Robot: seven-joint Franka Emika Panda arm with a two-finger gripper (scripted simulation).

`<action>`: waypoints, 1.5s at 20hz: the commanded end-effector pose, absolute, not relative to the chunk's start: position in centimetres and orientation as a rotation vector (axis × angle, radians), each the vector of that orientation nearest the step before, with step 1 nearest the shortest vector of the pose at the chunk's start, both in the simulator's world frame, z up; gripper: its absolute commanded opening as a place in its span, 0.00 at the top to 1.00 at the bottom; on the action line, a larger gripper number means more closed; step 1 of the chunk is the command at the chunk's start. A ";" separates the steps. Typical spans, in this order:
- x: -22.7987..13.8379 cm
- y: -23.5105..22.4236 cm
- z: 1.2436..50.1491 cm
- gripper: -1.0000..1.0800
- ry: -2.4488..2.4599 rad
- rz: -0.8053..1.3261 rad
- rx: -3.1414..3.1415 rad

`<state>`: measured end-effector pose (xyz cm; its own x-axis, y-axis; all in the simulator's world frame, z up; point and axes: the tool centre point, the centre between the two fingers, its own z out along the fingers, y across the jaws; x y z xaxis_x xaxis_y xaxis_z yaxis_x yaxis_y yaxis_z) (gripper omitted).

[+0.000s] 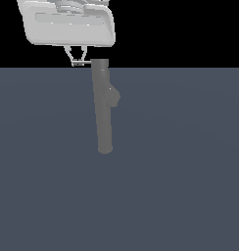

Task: Turn on the faucet by rotating a designated handle.

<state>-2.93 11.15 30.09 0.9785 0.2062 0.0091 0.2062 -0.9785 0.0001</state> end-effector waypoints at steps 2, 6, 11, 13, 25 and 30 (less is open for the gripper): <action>-3.2 11.0 30.1 1.00 -0.326 -0.013 -3.124; -4.4 10.1 30.1 1.00 -0.325 -0.009 -3.124; -5.9 9.1 30.1 1.00 -0.325 -0.005 -3.124; -6.6 8.7 30.1 1.00 -0.325 -0.003 -3.125; -7.5 4.6 30.1 1.00 -0.329 -0.004 -3.124; -7.1 5.5 29.9 1.00 -0.382 -0.012 -3.117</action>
<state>-7.30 6.00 29.94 0.9690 0.2470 0.0072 0.2471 -0.9690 -0.0007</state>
